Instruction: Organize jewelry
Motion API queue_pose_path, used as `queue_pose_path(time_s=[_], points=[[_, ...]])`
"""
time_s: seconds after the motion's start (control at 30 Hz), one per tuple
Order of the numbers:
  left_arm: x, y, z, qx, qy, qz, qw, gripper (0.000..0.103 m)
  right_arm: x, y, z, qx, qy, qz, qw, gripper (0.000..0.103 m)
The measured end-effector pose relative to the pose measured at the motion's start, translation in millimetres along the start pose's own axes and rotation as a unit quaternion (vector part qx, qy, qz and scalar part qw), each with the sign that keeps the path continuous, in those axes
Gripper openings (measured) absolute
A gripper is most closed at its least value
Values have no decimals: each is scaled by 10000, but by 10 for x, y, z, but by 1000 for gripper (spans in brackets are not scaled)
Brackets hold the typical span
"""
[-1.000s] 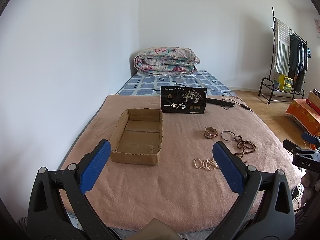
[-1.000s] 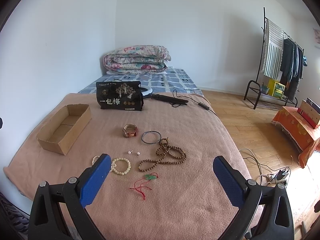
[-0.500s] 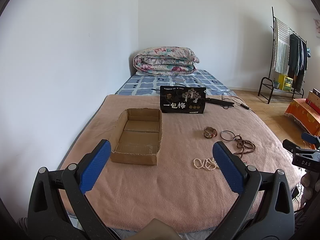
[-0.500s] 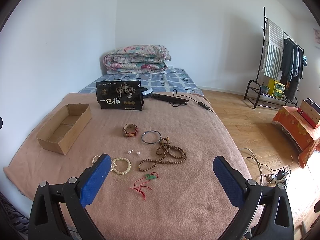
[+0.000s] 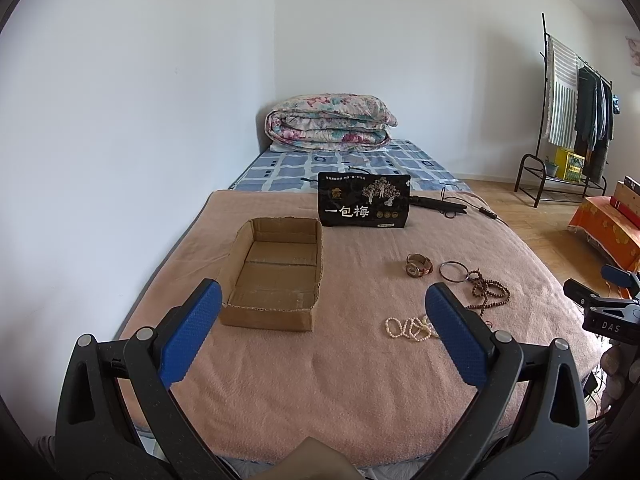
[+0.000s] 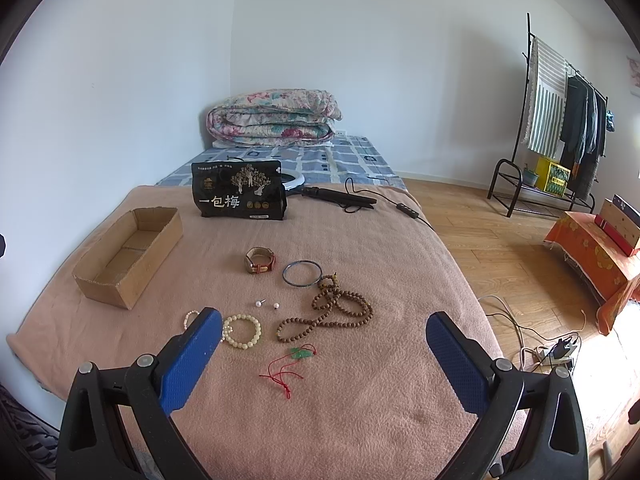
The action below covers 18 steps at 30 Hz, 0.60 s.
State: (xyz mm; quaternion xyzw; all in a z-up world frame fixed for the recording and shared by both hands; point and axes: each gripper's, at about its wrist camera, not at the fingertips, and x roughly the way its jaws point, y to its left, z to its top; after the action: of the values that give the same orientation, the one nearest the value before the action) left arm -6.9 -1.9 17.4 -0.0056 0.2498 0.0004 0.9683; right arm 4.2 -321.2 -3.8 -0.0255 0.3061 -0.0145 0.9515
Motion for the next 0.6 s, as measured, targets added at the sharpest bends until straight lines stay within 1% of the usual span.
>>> queue_pose_path(time_s=[0.5, 0.6], points=[[-5, -31, -3, 17, 15, 2, 10000, 103, 26, 0, -31, -5, 43, 23, 10000, 103], [13, -143, -30, 42, 42, 0, 10000, 103, 32, 2, -42, -8, 61, 24, 10000, 103]])
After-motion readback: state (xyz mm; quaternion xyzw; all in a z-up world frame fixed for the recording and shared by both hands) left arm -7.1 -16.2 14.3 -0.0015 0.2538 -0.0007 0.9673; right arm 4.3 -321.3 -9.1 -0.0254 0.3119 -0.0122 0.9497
